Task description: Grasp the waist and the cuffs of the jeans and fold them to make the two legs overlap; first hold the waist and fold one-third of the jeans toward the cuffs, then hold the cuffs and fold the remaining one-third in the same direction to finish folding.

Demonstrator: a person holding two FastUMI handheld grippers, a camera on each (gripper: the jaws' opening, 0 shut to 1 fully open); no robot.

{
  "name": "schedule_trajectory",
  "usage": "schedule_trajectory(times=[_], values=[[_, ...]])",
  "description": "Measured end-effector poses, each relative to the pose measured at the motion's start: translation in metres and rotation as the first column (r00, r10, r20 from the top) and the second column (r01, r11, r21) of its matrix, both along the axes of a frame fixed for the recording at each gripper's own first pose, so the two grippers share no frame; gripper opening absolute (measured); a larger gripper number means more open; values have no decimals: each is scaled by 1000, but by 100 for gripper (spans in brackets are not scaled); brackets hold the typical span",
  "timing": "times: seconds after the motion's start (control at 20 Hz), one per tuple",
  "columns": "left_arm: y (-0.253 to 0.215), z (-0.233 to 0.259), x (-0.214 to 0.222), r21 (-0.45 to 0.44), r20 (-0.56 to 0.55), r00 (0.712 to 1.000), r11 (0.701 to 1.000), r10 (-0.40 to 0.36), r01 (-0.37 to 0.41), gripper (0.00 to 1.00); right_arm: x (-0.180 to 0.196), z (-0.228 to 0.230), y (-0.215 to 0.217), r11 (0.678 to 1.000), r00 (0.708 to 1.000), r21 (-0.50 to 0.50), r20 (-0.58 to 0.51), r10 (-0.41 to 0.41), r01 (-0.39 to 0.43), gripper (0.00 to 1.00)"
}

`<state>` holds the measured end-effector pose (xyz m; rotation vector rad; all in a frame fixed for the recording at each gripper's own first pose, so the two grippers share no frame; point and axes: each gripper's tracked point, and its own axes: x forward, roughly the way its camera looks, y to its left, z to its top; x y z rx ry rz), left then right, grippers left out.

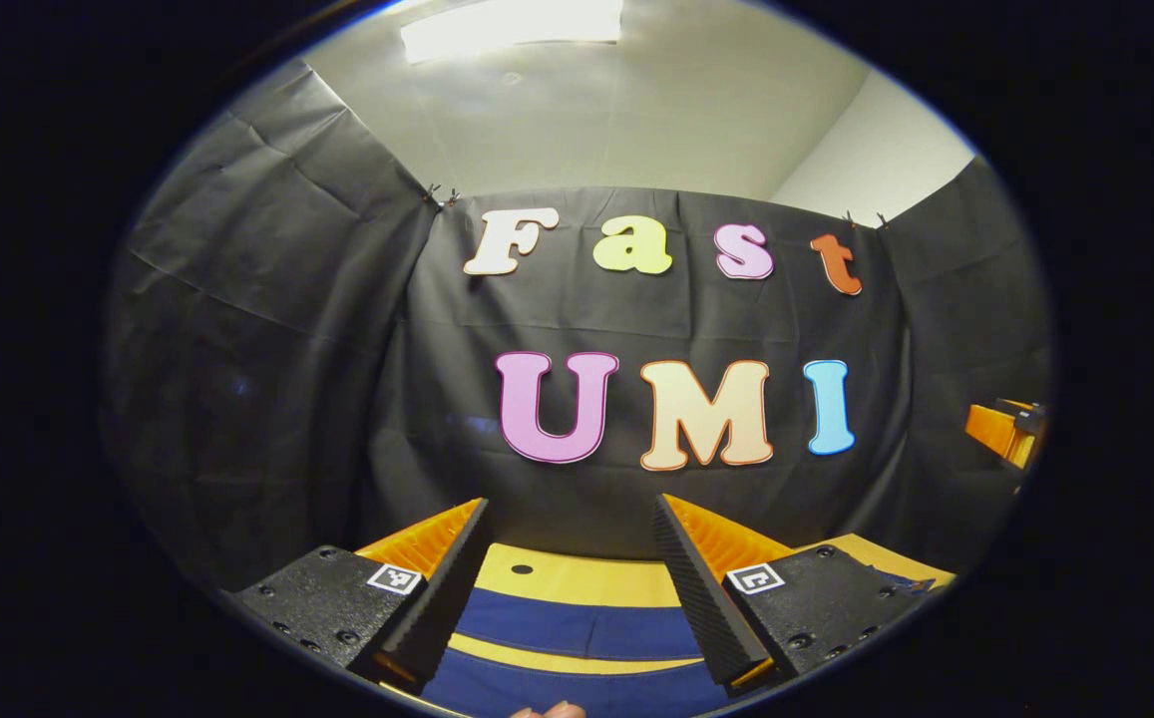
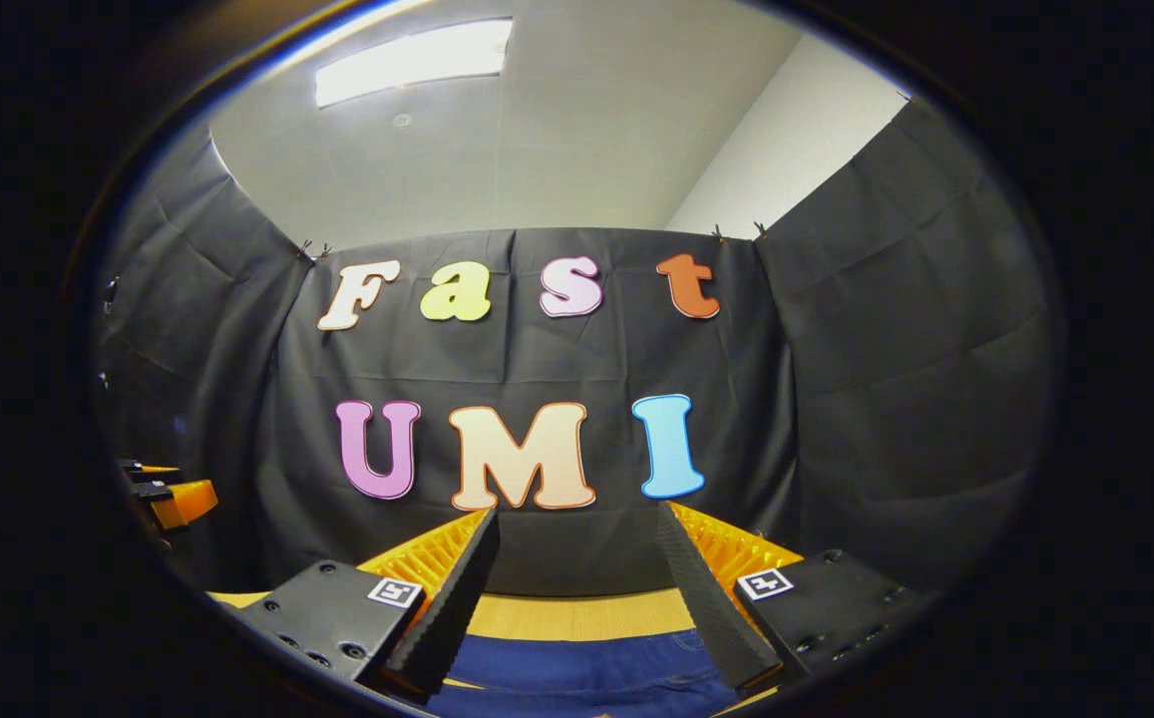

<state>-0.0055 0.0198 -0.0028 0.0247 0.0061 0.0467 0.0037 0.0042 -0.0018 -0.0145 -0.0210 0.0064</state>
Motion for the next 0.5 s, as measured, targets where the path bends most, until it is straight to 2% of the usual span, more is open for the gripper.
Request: schedule_trajectory(times=[0.3, 0.5], values=[[7, -13, -5, 17, -35, 999, 1000, -5, 5, 94, -2, -2, 2, 1000, 1000, -2, -5, 3, -3, 98], [13, -35, -14, 70, -106, 993, 995, -60, 68, 95, -4, -10, 4, 1000, 1000, -17, -19, 10, -11, 96]])
